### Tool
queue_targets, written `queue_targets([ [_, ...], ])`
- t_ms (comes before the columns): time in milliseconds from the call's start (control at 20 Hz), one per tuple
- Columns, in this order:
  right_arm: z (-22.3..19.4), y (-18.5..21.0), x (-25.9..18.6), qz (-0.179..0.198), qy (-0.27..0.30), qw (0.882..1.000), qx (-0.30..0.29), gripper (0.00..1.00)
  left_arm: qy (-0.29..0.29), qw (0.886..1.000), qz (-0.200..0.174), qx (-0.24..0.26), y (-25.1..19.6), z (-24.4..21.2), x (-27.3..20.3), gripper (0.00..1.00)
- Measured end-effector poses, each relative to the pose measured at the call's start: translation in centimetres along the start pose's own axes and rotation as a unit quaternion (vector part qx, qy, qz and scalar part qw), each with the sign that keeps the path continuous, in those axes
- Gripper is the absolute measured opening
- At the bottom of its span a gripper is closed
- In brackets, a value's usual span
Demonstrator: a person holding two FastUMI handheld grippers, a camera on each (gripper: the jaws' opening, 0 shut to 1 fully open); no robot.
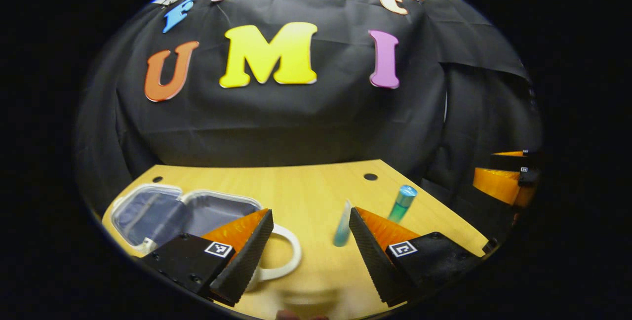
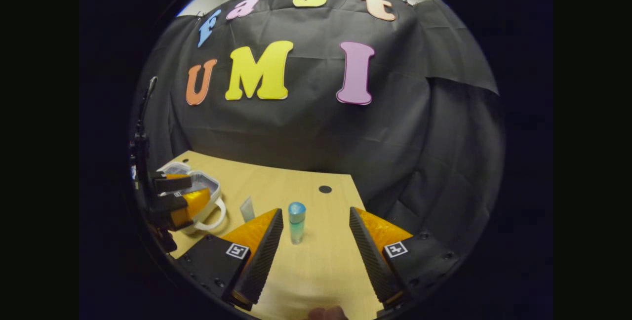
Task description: First open the suitcase, pack the skin care products into it, and then close the suitcase.
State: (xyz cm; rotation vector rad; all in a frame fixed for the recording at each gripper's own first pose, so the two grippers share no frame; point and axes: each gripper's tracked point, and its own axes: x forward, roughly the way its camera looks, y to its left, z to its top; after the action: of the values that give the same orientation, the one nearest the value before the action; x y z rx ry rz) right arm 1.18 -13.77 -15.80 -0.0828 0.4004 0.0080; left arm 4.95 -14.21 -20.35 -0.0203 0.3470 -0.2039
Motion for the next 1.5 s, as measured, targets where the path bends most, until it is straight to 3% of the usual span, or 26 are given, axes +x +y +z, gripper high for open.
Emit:
queue_targets([
  [150,-2.1,-1.4,0.6,0.005,0.027,1.000,0.007,0.81,0.044,0.998,-0.023,0.025,-2.2,-3.7,2.6,0.98],
  [350,-4.1,-2.9,1.5,0.008,0.050,0.999,0.005,0.81,0.097,0.995,-0.016,0.015,-1.6,-7.8,6.1,0.94],
  [550,-6.1,-4.1,3.2,0.012,0.072,0.997,0.016,0.81,0.120,0.993,-0.014,0.013,-1.0,-9.1,8.3,0.88],
  [600,-6.8,-4.1,4.0,0.019,0.079,0.997,0.018,0.81,0.121,0.992,-0.009,0.017,-0.8,-9.1,8.7,0.92],
  [700,-8.0,-3.2,5.4,0.037,0.095,0.995,0.019,0.81,0.125,0.992,-0.008,0.018,-0.8,-9.2,9.4,0.76],
  [900,-9.1,-1.4,8.1,0.064,0.104,0.992,0.021,0.81,0.139,0.990,-0.008,0.013,-0.7,-9.6,10.4,0.63],
  [950,-9.3,-0.8,8.8,0.073,0.103,0.992,0.018,0.81,0.139,0.990,-0.009,0.014,-0.7,-9.6,10.6,0.56],
  [1000,-9.5,-0.1,9.6,0.083,0.104,0.991,0.015,0.81,0.142,0.990,-0.015,0.015,-0.8,-9.5,10.6,0.43],
  [1200,-10.6,2.4,12.1,0.119,0.120,0.985,0.024,0.81,0.131,0.991,-0.031,0.015,-0.8,-7.8,9.2,0.39],
  [1250,-10.8,3.3,12.9,0.126,0.122,0.984,0.024,0.81,0.126,0.991,-0.034,0.012,-0.9,-6.9,8.5,0.45],
  [1300,-11.1,4.1,13.6,0.135,0.125,0.983,0.024,0.81,0.124,0.991,-0.040,0.007,-1.1,-6.2,7.7,0.38],
  [1500,-12.2,6.1,16.7,0.147,0.146,0.977,0.050,0.77,0.124,0.991,-0.040,-0.017,-0.6,-3.8,3.7,0.37],
])
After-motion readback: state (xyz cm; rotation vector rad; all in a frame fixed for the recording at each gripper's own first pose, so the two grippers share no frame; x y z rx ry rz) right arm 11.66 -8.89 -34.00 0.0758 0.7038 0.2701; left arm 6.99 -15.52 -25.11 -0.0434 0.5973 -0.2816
